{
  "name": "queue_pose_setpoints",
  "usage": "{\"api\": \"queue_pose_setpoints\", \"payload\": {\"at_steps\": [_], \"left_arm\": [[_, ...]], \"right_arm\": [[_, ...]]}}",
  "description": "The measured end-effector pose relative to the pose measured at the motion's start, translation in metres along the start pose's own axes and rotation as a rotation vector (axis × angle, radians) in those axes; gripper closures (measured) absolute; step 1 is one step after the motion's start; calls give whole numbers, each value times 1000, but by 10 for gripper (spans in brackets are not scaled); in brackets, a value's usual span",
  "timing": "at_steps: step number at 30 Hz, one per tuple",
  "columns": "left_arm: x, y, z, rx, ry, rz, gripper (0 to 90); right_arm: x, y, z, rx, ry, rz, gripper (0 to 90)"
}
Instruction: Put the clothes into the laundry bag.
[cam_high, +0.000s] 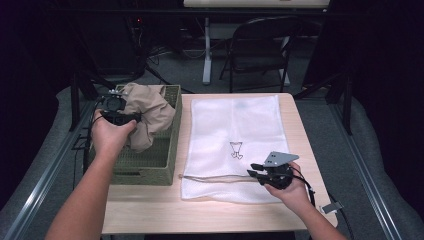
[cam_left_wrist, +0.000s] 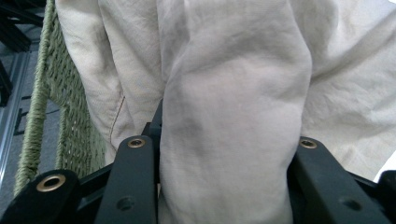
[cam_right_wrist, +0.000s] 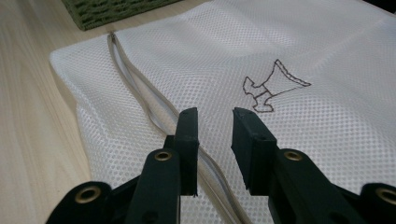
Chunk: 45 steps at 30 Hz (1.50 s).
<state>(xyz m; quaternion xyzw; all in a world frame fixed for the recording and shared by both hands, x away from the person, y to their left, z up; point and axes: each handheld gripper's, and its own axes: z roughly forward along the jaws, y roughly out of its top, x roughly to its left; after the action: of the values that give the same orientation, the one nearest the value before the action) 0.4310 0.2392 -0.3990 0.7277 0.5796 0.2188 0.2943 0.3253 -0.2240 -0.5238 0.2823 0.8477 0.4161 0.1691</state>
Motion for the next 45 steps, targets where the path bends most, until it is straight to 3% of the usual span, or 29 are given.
{"api": "queue_pose_setpoints", "payload": {"at_steps": [6, 14, 23, 36, 45], "left_arm": [[-6, 1, -3, -8, -7, 20, 600], [-12, 2, -10, -11, -27, 35, 600], [-23, 7, -17, -12, -55, 55, 600], [-35, 13, -19, -19, -81, 69, 600], [-44, 16, -20, -21, -99, 85, 600]], "right_arm": [[2, 4, 22, 33, 20, -30, 690], [4, 4, 39, 30, 29, -32, 648], [11, -2, 45, 29, 37, -44, 616], [22, -8, 54, 123, -5, -126, 535], [22, -10, 60, 154, -35, -132, 541]]}}
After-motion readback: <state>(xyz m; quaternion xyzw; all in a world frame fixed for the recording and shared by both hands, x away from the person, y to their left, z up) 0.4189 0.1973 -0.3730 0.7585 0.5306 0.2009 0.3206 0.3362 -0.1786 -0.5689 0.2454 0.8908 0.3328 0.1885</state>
